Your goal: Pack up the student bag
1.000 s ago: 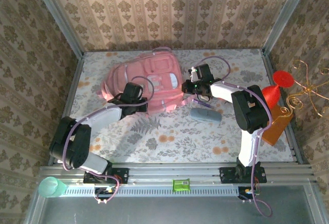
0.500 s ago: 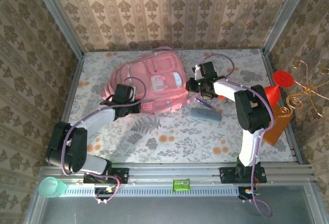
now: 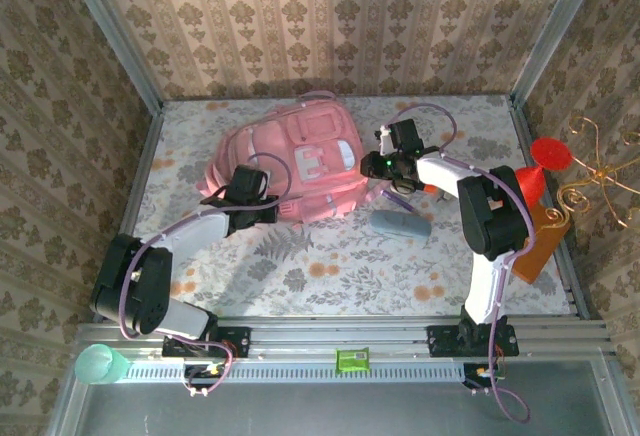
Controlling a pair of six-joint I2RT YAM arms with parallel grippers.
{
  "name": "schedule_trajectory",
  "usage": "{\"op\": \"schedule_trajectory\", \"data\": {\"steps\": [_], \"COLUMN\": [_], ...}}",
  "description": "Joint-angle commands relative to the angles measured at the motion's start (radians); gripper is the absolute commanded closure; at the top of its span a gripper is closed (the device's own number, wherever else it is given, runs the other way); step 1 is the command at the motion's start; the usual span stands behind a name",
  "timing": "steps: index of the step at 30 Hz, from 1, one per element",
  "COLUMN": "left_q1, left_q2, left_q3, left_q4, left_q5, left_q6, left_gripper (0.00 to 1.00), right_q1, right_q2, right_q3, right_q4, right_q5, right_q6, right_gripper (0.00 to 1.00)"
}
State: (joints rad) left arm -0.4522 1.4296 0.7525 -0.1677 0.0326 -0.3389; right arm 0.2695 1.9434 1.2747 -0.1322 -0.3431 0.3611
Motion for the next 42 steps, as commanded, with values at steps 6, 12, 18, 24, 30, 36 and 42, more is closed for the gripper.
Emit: {"op": "schedule_trajectory", "data": {"steps": [6, 12, 18, 24, 30, 36, 42], "left_q1": [0.002, 0.002, 0.003, -0.029, -0.033, -0.036, -0.038], "left_q2": [-0.054, -0.066, -0.064, -0.064, -0.064, -0.068, -0.097], "left_q3": [-0.053, -0.053, -0.054, -0.059, -0.062, -0.065, -0.051], "left_q4": [0.108, 0.103, 0.101, 0.106, 0.106, 0.08, -0.018], "left_q5": [0.069, 0.07, 0.067, 0.066, 0.058, 0.046, -0.055], "left_q6": [-0.047, -0.04, -0.033, -0.031, -0.023, -0.008, 0.047], "left_gripper": [1.0, 1.0, 1.0, 1.0, 1.0, 1.0, 1.0], "right_q1": [0.055, 0.198, 0.303, 0.337, 0.334, 0.311, 0.249], "right_q2": [-0.154, -0.267, -0.263, -0.205, -0.138, -0.133, -0.166], "right_q3": [-0.051, -0.201, -0.291, -0.299, -0.271, -0.289, -0.3], "right_q4": [-0.075, -0.068, 0.023, 0.149, 0.227, 0.255, 0.256], "right_q5": [0.081, 0.175, 0.164, 0.125, 0.175, 0.33, 0.369], "right_q6": [0.039, 0.142, 0.289, 0.422, 0.505, 0.501, 0.45], "right_gripper": [0.35, 0.24, 0.19, 0.19, 0.25, 0.6, 0.89]}}
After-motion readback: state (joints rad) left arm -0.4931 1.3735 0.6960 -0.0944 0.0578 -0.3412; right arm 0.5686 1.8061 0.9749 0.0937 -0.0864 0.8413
